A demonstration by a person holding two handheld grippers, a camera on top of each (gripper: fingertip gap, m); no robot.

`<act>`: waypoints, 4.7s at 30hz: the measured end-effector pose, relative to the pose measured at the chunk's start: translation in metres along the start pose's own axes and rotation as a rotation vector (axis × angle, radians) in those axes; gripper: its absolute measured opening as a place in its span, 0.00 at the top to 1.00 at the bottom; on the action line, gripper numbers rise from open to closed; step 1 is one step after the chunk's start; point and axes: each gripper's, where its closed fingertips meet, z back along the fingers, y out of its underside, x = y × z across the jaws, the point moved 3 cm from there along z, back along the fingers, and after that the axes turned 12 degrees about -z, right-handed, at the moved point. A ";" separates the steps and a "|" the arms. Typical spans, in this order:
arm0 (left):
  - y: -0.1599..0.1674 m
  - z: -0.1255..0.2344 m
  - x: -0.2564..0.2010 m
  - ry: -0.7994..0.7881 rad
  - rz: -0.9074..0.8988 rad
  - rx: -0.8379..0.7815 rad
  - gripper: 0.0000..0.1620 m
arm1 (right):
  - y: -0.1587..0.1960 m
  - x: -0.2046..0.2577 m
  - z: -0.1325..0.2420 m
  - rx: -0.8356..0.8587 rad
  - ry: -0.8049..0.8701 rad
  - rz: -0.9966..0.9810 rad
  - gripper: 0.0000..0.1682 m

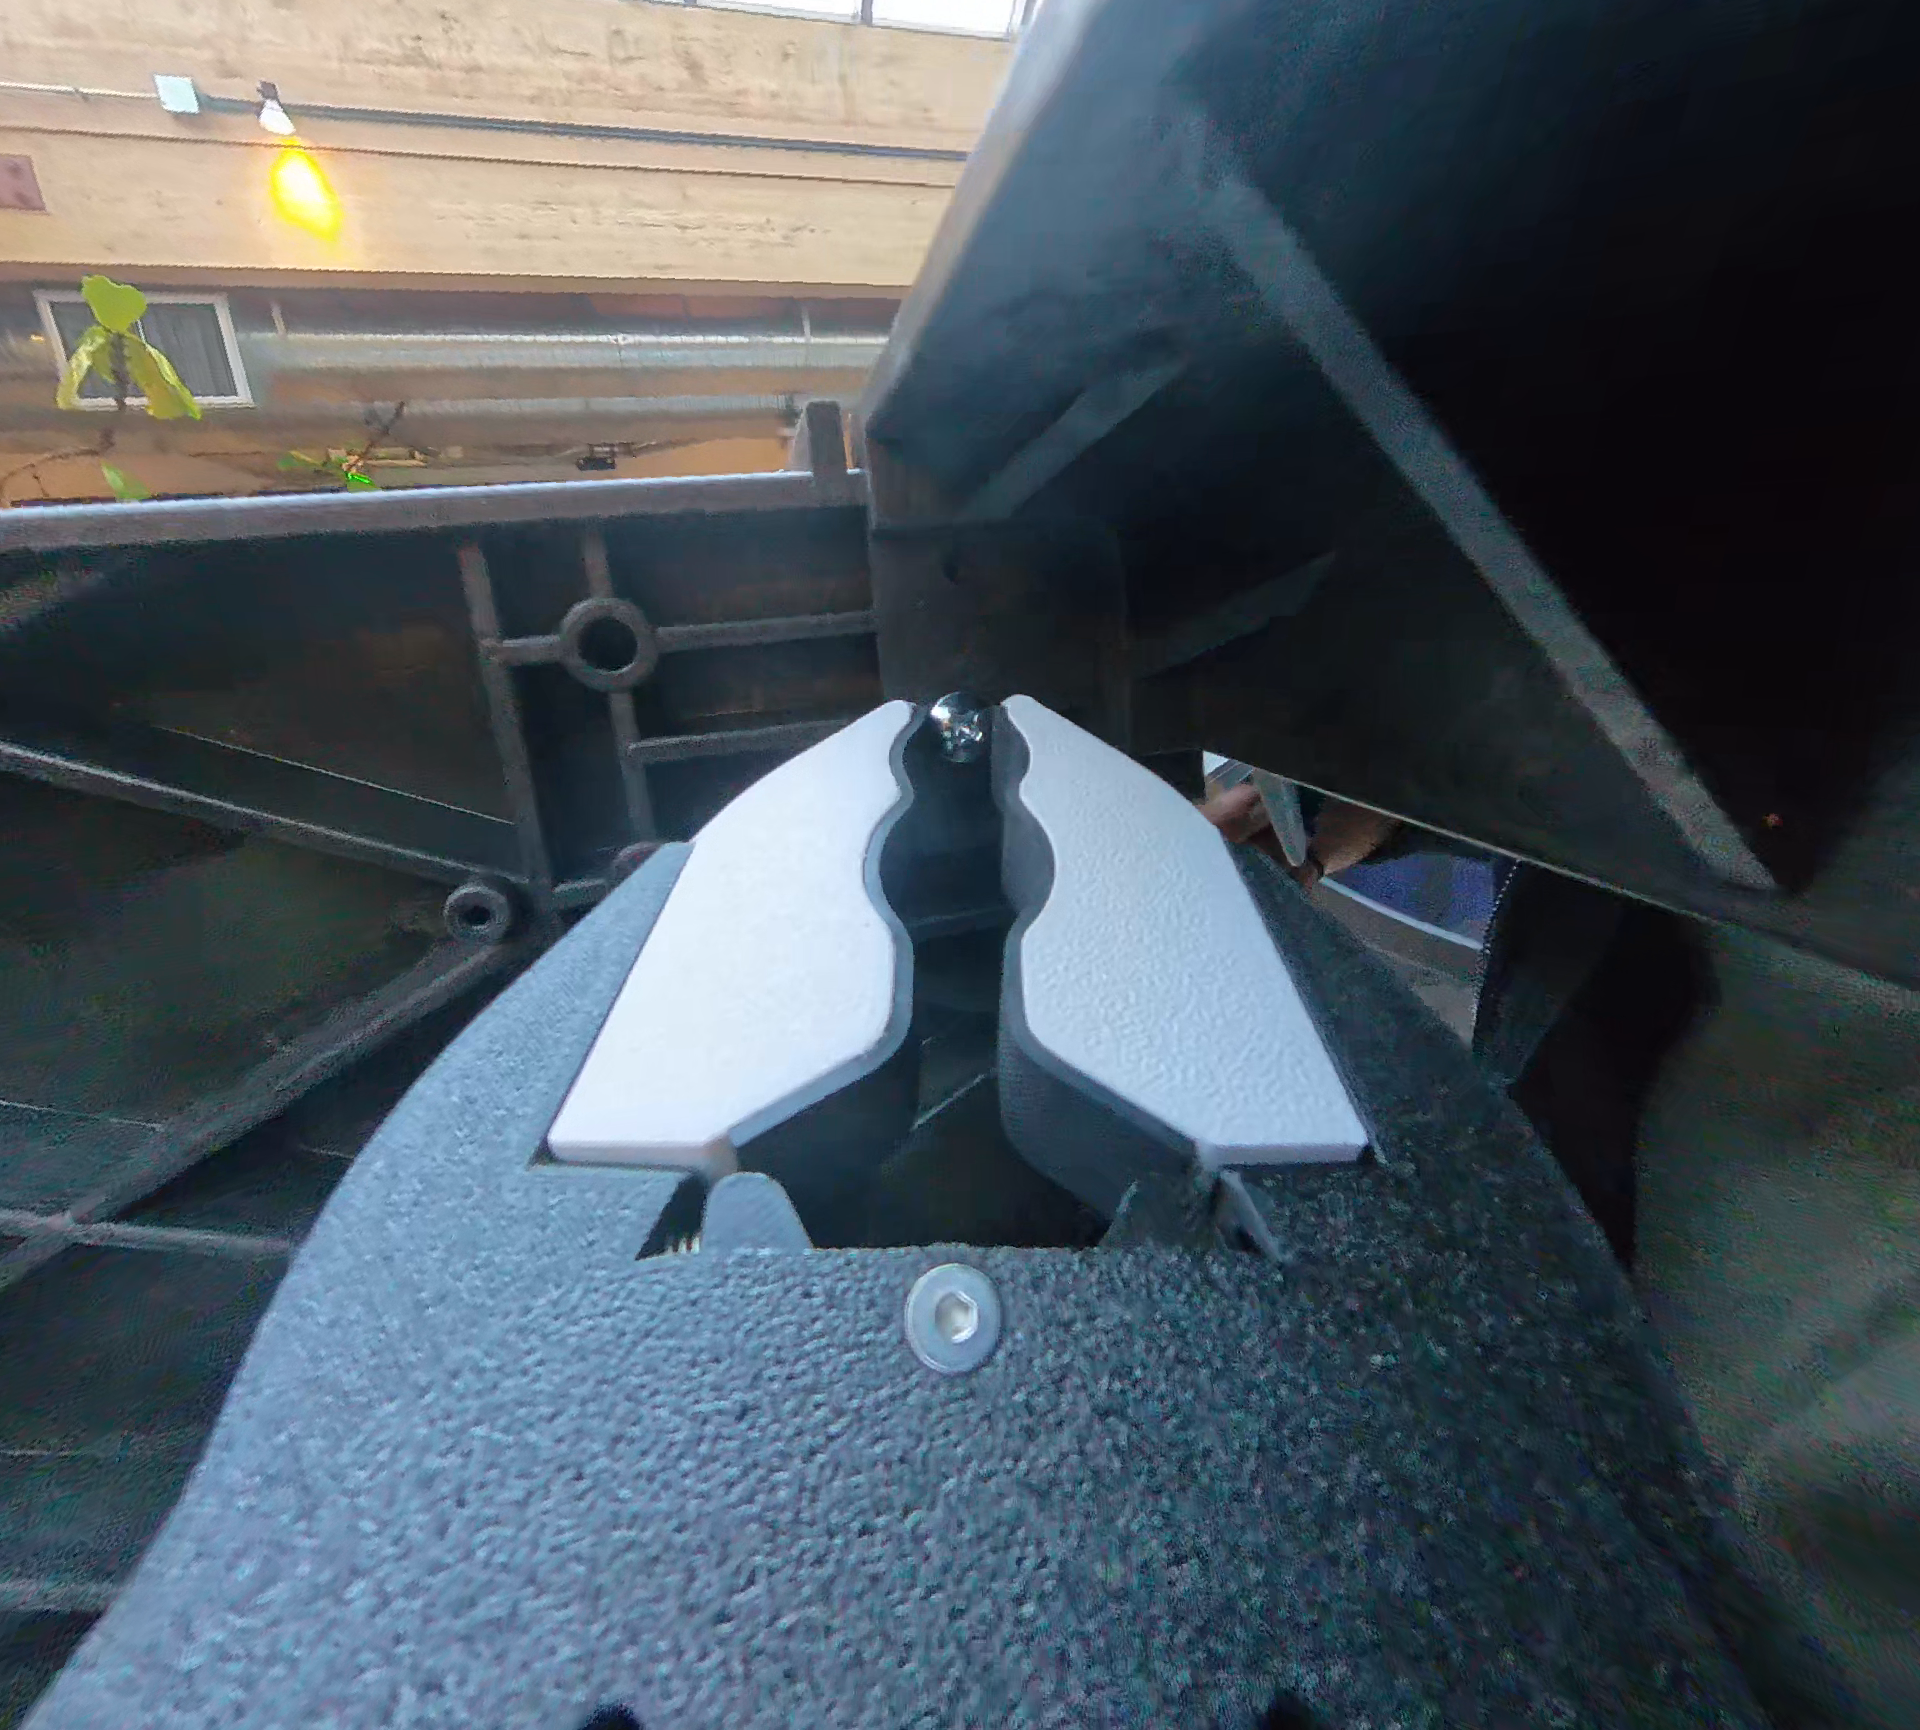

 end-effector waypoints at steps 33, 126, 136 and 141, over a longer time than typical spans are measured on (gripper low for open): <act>0.005 0.000 0.003 0.163 -0.263 -0.058 0.93 | 0.000 -0.004 0.002 0.091 -0.019 0.014 0.44; -0.231 0.169 0.037 -0.325 0.199 0.876 0.83 | -0.010 0.001 -0.001 0.054 -0.419 0.087 0.58; -0.012 0.073 0.066 0.217 1.199 0.740 0.83 | -0.009 0.002 -0.004 0.062 -0.302 0.066 0.52; 0.010 0.047 0.012 0.333 1.530 0.659 0.79 | -0.009 0.002 -0.004 0.062 -0.280 0.050 0.50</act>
